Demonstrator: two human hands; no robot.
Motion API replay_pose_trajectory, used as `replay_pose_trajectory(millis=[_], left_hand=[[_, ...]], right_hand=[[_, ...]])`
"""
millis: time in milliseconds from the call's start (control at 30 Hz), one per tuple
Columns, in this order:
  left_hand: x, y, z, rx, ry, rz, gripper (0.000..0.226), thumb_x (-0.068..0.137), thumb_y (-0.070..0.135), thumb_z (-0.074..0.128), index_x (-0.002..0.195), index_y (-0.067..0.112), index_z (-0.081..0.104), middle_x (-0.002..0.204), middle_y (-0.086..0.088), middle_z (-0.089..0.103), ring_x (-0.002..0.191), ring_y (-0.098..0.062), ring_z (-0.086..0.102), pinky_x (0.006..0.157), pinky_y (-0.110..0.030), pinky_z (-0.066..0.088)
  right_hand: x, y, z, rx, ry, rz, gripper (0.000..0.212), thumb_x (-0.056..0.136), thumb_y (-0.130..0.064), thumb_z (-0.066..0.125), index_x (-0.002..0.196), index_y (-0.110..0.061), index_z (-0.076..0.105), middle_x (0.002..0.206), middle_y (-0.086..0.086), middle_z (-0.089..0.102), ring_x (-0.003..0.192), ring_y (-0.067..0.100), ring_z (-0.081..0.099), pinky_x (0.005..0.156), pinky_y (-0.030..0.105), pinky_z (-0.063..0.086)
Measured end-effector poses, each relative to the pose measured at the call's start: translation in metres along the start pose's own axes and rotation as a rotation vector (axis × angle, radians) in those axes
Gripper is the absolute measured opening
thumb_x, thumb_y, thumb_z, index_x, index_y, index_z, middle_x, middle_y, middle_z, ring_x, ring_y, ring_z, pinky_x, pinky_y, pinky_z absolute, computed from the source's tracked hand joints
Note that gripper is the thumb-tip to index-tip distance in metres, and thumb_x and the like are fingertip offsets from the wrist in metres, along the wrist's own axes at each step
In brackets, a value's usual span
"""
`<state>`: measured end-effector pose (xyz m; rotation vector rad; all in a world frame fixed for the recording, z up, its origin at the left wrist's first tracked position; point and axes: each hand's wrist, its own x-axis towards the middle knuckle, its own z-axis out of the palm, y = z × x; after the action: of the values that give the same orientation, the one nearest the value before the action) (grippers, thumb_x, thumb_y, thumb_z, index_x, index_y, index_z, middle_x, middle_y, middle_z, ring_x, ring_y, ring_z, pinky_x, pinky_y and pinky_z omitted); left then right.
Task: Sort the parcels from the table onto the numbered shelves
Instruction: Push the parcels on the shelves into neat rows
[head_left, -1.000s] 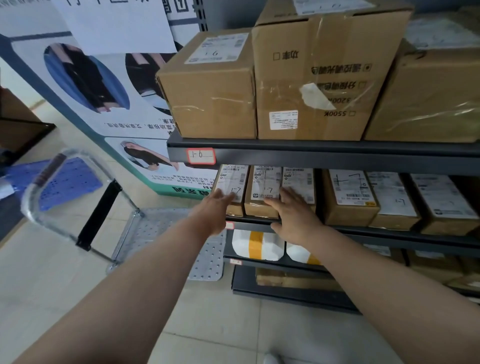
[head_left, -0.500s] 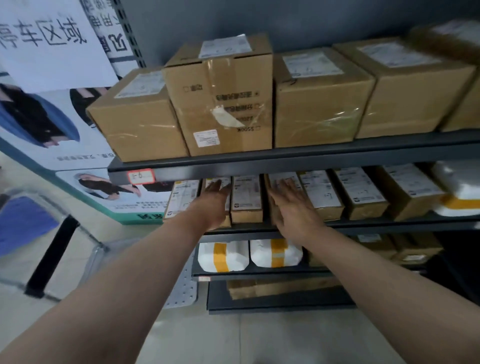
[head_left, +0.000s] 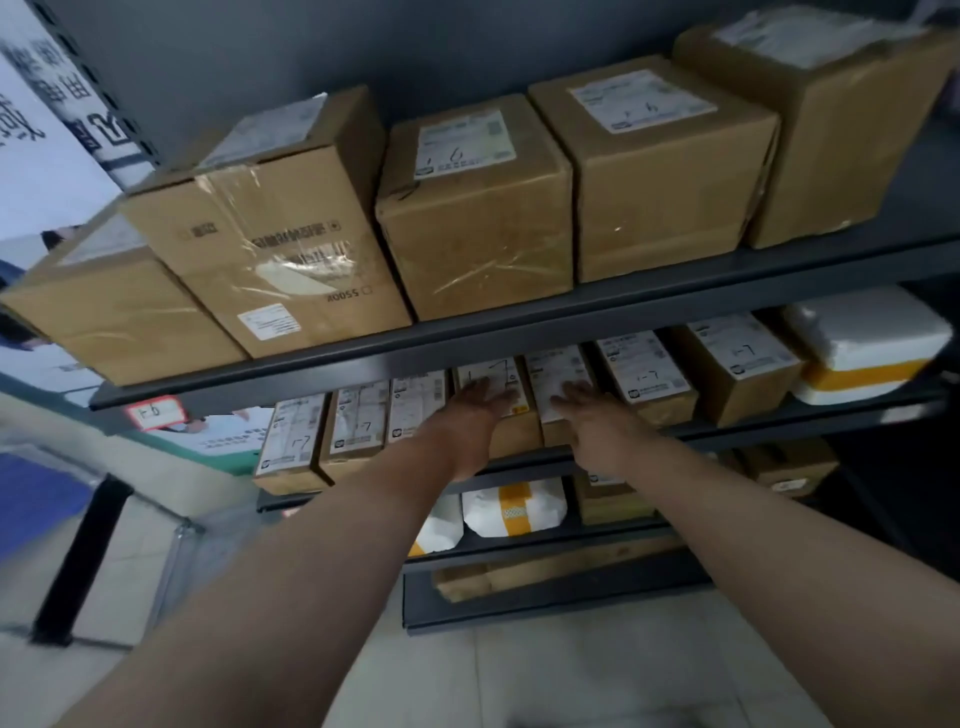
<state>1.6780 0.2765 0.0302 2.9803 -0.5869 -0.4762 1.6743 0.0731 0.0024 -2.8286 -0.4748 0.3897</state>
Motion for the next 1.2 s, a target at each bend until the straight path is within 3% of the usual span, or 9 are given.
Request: replay_pose_trajectory(millis=[200,333,500,633,800,900,967,1200], left_hand=[[-0.008,-0.007,-0.005,-0.007,-0.019,-0.106,0.083,0.089,-0.006,0.052,0.154,0.031,0.015,0.163,-0.002,-0.001,0.150,-0.021,0.003,0.116,-0.040,0.028],[-0.009,-0.004,-0.003,-0.026,-0.043,-0.146,0.086,0.090,-0.005,0.052,0.155,0.030,0.008,0.163,-0.002,-0.006,0.150,-0.020,-0.003,0.119,-0.040,0.022],[0.002,0.017,-0.003,-0.011,0.092,-0.109,0.081,0.092,0.002,0.052,0.155,0.025,0.007,0.163,-0.005,0.000,0.150,-0.021,0.002,0.116,-0.031,0.016],[0.025,0.046,-0.009,0.064,0.116,-0.061,0.081,0.089,0.001,0.052,0.155,0.019,0.010,0.163,-0.006,0.004,0.149,-0.023,0.007,0.118,-0.032,0.015],[0.035,0.063,-0.008,0.176,0.095,-0.242,0.086,0.089,0.007,0.056,0.155,0.014,0.002,0.161,-0.015,0.002,0.148,-0.035,0.007,0.119,-0.044,0.017],[0.026,0.053,-0.003,0.153,-0.028,-0.328,0.089,0.092,0.011,0.052,0.154,0.023,-0.010,0.161,-0.020,-0.006,0.148,-0.039,-0.001,0.119,-0.049,0.016],[0.019,0.045,0.001,0.161,-0.092,-0.296,0.088,0.091,0.007,0.050,0.154,0.033,-0.006,0.160,-0.018,-0.014,0.147,-0.037,-0.010,0.119,-0.050,0.013],[0.018,0.038,0.008,0.192,-0.087,-0.267,0.090,0.087,0.003,0.054,0.153,0.042,0.005,0.159,-0.015,-0.020,0.146,-0.036,-0.016,0.117,-0.050,0.007]], right_hand=[[0.006,-0.019,0.015,0.059,0.059,-0.072,0.070,0.088,-0.010,0.055,0.150,-0.021,0.025,0.161,0.007,0.005,0.147,0.022,0.001,0.117,0.033,0.006],[0.001,-0.015,0.015,0.048,0.089,-0.090,0.074,0.088,-0.012,0.056,0.151,-0.019,0.019,0.161,0.006,0.003,0.147,0.021,-0.001,0.117,0.035,0.004],[-0.020,0.024,0.004,0.026,0.233,0.002,0.080,0.087,-0.007,0.056,0.153,-0.015,0.012,0.161,0.009,0.001,0.148,0.023,-0.004,0.118,0.038,-0.002],[-0.031,0.067,-0.010,-0.025,0.141,0.129,0.081,0.088,-0.009,0.054,0.153,-0.014,0.006,0.161,0.006,-0.006,0.147,0.022,-0.008,0.117,0.035,-0.003],[-0.030,0.084,-0.013,0.010,0.009,0.125,0.082,0.088,-0.006,0.051,0.153,-0.025,0.004,0.160,0.004,-0.012,0.146,0.024,-0.013,0.118,0.039,-0.001],[-0.021,0.077,-0.008,0.013,0.008,0.121,0.085,0.087,-0.005,0.051,0.153,-0.027,0.004,0.160,0.003,-0.013,0.146,0.023,-0.013,0.119,0.039,-0.002],[-0.013,0.067,-0.005,0.010,0.011,0.104,0.086,0.086,-0.007,0.053,0.153,-0.027,0.005,0.161,0.003,-0.011,0.147,0.023,-0.012,0.120,0.040,0.001],[-0.005,0.043,0.005,-0.027,-0.003,0.147,0.089,0.085,-0.012,0.055,0.153,-0.031,0.001,0.160,0.002,-0.013,0.146,0.027,-0.015,0.118,0.043,0.000]])
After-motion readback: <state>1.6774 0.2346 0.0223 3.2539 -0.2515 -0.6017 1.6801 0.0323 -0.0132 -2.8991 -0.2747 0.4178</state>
